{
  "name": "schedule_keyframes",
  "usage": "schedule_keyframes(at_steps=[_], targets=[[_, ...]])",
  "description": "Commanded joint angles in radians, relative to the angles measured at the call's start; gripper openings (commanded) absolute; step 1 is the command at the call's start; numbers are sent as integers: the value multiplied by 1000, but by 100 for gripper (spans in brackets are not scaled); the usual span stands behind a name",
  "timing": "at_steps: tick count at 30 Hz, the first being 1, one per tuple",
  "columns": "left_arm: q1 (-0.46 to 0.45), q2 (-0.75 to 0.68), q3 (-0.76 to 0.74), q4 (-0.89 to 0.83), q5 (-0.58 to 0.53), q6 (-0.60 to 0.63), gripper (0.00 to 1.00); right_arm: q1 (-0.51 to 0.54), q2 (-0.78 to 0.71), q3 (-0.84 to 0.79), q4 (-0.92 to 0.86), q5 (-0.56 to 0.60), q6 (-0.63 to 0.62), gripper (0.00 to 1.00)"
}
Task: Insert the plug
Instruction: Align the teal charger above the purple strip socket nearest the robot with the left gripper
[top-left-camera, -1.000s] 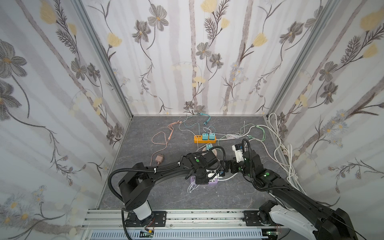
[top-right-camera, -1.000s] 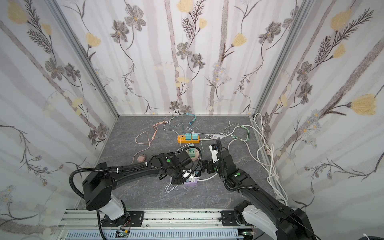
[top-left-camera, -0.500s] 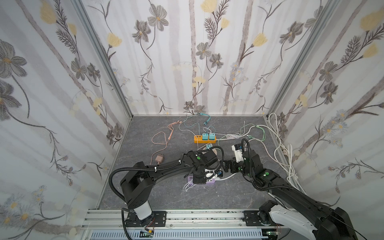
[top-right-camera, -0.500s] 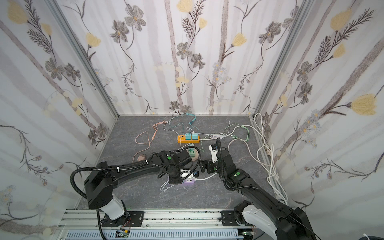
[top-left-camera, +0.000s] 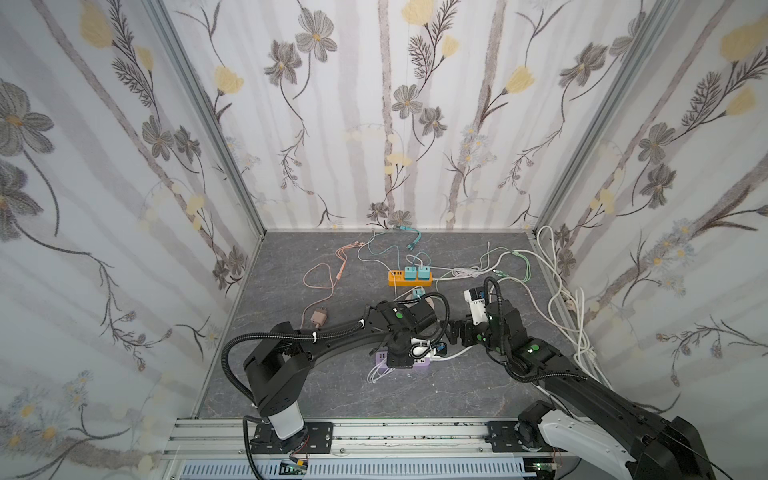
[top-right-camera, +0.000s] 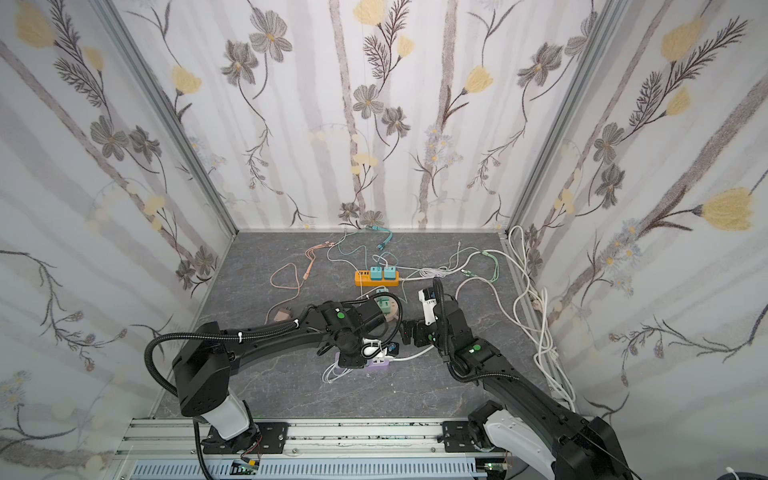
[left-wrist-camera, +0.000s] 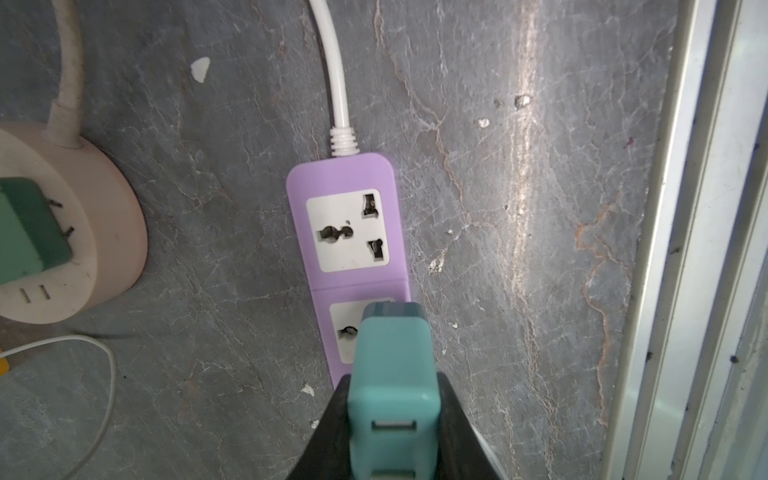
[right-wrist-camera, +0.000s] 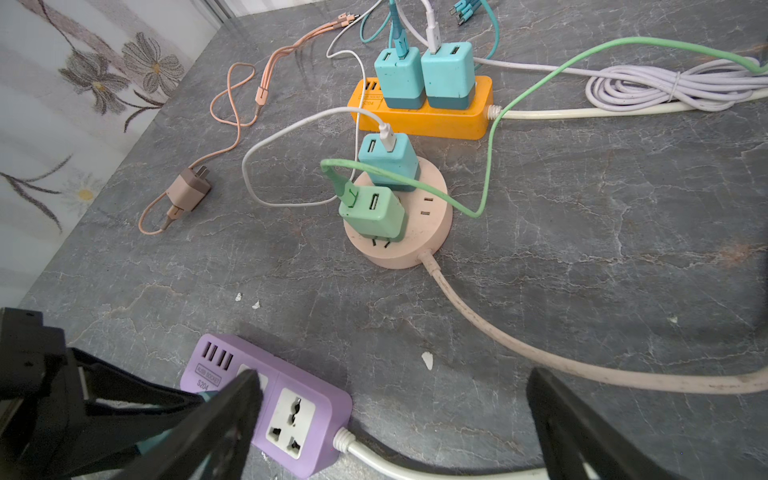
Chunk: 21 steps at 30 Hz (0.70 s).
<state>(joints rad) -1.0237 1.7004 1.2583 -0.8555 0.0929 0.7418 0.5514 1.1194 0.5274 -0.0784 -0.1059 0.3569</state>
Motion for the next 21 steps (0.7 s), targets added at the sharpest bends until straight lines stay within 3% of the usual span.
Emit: schedule_keyframes(at_steps=[1,21], targets=[[4,-9,0,-60,-39,11,0,1,4,5,30,2,-9,99],[31,50,-55,18,4,28,0,2,3,13,13,-3,-12,99]])
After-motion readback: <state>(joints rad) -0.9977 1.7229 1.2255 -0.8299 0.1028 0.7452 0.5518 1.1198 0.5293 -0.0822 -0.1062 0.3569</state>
